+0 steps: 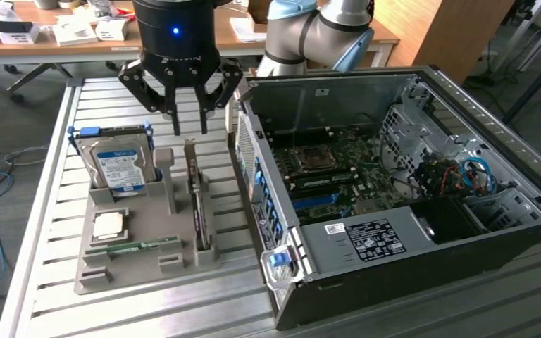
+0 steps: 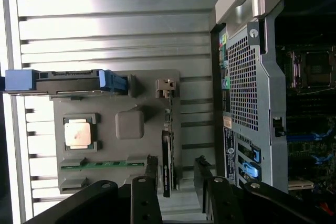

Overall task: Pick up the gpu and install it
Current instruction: 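Pick up the gpu and move the gpu toward the slot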

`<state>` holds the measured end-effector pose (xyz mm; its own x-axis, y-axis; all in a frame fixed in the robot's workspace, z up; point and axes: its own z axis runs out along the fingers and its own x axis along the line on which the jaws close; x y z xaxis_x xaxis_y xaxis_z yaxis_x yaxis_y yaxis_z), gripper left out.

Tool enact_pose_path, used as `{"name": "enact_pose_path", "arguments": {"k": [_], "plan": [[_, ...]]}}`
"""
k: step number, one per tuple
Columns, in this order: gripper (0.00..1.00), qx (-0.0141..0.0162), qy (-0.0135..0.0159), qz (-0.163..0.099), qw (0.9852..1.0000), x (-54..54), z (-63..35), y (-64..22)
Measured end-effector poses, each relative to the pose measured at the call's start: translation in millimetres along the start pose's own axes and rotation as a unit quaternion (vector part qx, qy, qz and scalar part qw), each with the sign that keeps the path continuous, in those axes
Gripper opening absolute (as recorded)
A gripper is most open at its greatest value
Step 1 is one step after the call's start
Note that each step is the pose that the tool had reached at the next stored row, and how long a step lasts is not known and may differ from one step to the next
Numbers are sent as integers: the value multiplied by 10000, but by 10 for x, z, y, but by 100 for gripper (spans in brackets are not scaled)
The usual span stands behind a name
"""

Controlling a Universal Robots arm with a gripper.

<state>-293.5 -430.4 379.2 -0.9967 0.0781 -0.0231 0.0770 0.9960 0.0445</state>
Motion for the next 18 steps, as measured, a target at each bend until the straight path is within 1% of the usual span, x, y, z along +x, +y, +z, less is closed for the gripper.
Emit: {"name": "enact_pose_path", "arguments": {"k": [4,18], "plan": [[41,-1,0,0,10000,1,17,-1],[41,0,-3,0,10000,6,269,-19]]}}
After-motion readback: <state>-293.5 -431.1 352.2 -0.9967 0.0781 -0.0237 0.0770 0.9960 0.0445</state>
